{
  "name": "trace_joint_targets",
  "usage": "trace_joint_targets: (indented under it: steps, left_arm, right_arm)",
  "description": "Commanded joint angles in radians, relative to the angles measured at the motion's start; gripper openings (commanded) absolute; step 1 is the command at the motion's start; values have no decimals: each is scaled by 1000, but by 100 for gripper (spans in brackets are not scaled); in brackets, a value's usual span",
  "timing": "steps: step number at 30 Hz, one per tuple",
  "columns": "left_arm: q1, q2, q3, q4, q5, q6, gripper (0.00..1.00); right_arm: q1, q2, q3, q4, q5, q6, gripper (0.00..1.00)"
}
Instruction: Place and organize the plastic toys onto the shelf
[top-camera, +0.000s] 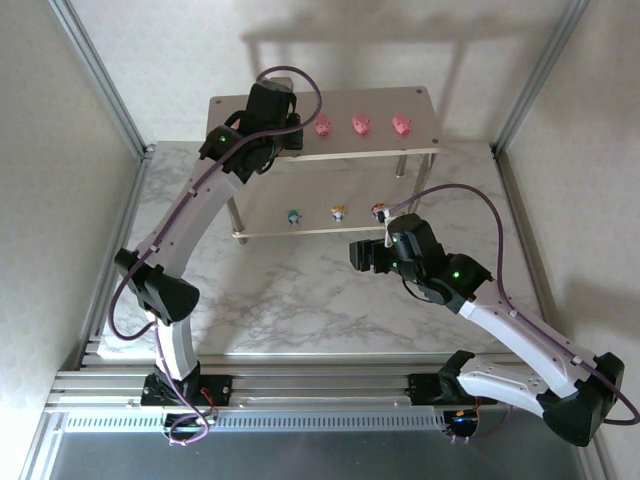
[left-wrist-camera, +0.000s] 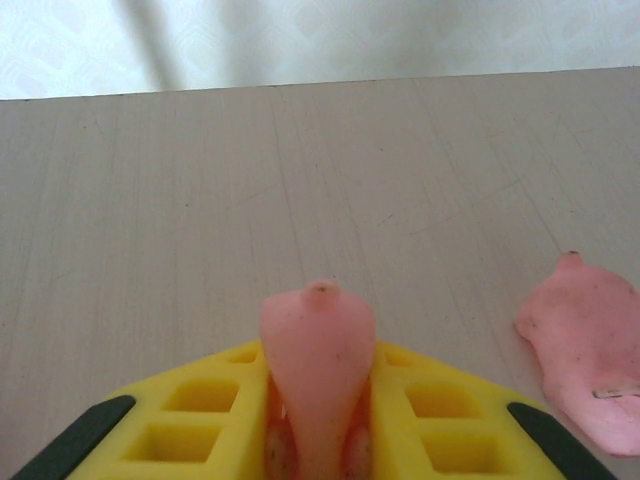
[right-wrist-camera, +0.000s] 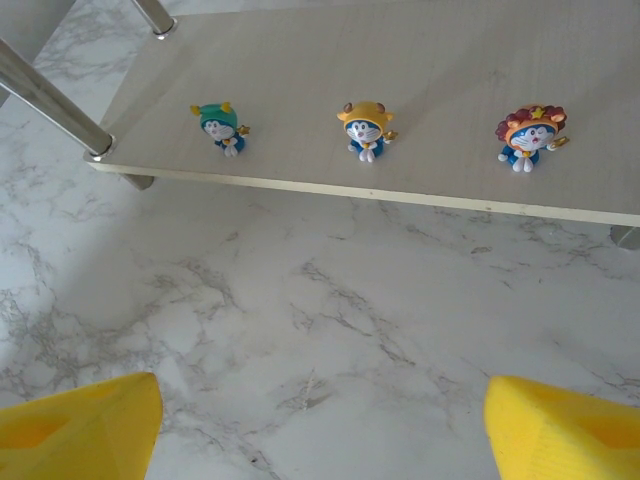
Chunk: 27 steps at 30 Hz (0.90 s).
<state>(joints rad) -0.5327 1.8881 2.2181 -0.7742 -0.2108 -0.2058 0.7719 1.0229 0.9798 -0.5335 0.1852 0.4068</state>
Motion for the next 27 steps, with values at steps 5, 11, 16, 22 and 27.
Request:
trace_joint_targets:
  steps: [5, 11, 16, 22, 27]
  left_arm:
    - [11, 7, 9, -28, -41, -14, 31]
    - [13, 9, 9, -28, -36, -15, 35]
    - [13, 9, 9, -28, -35, -18, 38]
    - [13, 0, 9, -23, -36, -20, 46]
    - [13, -7, 9, -23, -39, -20, 49]
  right_arm:
    - [-5, -12, -6, 29, 4, -14, 84]
    - [-5, -16, -5, 29, 8, -13, 84]
    - [-5, -17, -7, 29, 10, -11, 84]
    - [-5, -23, -9, 29, 16, -10, 84]
    - [-5, -25, -9, 32, 16, -8, 84]
